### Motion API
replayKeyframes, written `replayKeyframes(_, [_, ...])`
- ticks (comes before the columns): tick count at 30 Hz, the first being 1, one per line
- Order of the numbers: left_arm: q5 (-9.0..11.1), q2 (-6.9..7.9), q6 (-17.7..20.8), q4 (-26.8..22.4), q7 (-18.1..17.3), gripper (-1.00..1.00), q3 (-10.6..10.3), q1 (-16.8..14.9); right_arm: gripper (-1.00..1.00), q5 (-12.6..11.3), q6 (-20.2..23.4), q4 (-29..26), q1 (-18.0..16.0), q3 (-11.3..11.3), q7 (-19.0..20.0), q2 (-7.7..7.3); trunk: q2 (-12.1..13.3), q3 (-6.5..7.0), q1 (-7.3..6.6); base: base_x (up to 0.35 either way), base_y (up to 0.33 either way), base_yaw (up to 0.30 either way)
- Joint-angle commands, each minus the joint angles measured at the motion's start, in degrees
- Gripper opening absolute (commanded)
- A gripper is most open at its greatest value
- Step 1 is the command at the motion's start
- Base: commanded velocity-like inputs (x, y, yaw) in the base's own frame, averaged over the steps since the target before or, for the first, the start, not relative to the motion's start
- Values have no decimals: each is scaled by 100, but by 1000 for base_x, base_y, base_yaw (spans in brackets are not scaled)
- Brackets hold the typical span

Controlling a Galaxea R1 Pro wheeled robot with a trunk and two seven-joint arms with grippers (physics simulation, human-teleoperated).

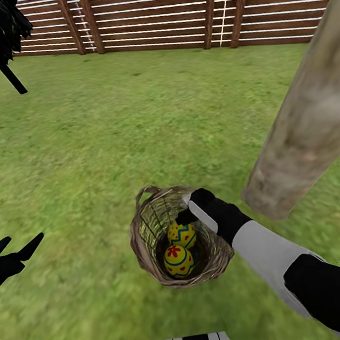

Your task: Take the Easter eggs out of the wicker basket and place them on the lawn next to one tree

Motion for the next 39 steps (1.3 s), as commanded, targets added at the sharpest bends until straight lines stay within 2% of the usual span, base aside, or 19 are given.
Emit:
replayKeyframes(1, [20, 0, 39, 0, -2, 100, -1, -2, 100, -366, -74, 137, -95, 19, -194, 0, -2, -14, -1, 0, 0, 114])
replayKeyframes(3, [20, 0, 39, 0, -2, 100, -2, -2, 100, -807, -168, 285, -200, 61, -401, 0, -2, -32, -1, 0, 0, 115])
replayKeyframes(5, [20, 0, 39, 0, -2, 100, -2, -2, 100, -1049, -225, 379, -248, 242, -503, 0, -2, -51, -1, 0, 0, 115])
replayKeyframes(6, [20, 1, 39, 0, -2, 100, -2, -2, 100, -1073, -232, 400, -253, 294, -513, 0, -2, -60, -1, 0, 0, 116])
replayKeyframes(8, [9, -5, 39, 0, 5, 100, -3, -2, 100, -1155, -436, 598, -269, 570, -546, 0, -2, -79, -1, 0, 0, 117])
replayKeyframes(14, [-11, -6, 36, 0, 7, 100, -3, -2, 100, -1195, -633, 745, -272, 648, -502, 0, -2, -134, -1, 0, 0, 118])
replayKeyframes(20, [-15, -6, 31, 0, 7, 100, -3, -2, 100, -1388, -655, 774, -272, 675, -499, 0, -2, -190, -1, 0, 0, 118])
replayKeyframes(39, [-6, -8, 31, 0, 7, 100, -6, -2, 100, -1391, -714, 1117, -258, 674, -561, 0, -2, -366, -1, 0, 0, 116])
